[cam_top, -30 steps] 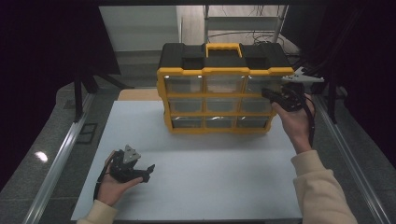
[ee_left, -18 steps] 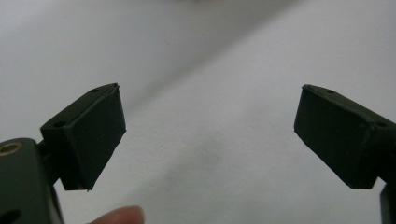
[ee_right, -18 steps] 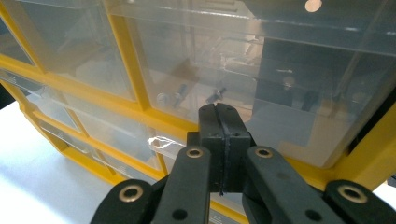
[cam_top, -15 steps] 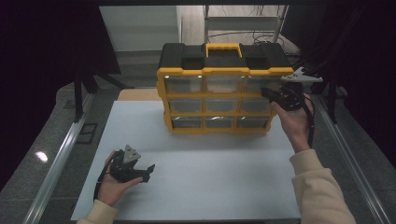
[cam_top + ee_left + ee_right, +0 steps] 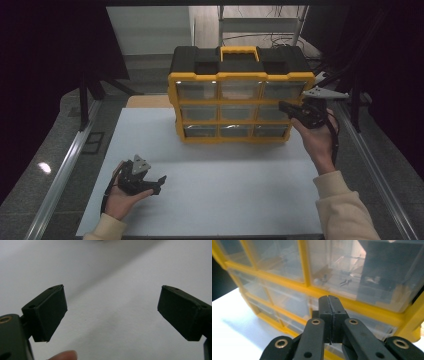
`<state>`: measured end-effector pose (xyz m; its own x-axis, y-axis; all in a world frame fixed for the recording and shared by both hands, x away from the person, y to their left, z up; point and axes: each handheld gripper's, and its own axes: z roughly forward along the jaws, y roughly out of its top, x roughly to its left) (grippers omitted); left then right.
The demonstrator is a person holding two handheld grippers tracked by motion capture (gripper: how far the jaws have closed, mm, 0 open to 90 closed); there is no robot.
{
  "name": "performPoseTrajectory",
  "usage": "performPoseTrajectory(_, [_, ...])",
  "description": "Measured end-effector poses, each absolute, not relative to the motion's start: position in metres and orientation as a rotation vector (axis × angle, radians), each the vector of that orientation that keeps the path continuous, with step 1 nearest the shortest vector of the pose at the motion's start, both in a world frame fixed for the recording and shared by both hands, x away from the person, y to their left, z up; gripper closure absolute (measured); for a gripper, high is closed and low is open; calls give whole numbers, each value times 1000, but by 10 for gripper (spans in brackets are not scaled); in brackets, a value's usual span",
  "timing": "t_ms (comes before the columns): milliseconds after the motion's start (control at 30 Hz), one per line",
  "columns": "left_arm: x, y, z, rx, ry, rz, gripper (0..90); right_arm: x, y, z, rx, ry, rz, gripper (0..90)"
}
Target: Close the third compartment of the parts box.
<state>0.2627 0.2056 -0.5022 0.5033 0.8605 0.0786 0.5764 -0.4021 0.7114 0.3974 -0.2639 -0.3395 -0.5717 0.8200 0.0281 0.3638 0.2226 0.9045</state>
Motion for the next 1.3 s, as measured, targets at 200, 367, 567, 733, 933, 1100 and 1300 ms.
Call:
performPoseTrajectory(200, [263,205,-503,2124,1169,585,96,383,-267,-349,1066,2069,1354,870])
performPoseTrajectory(367, [262,206,-502,2122,1170,592,96,369,-266,-362,1042,2098,1421,550])
performPoseTrajectory(567, [263,207,-501,2109,1171,600,96,351,-262,-381,1011,2137,1414,343])
performPoseTrajectory(733, [264,206,-502,2111,1170,597,96,339,-260,-403,1017,2195,1381,296])
performPoseTrajectory(933, [265,205,-501,2117,1163,597,96,329,-266,-428,1057,2237,1373,285])
performPoseTrajectory(1100, [265,205,-501,2126,1156,597,96,323,-275,-447,1077,2273,1337,267])
performPoseTrajectory(1300, [265,205,-502,2128,1155,596,96,317,-291,-475,1122,2306,1309,246])
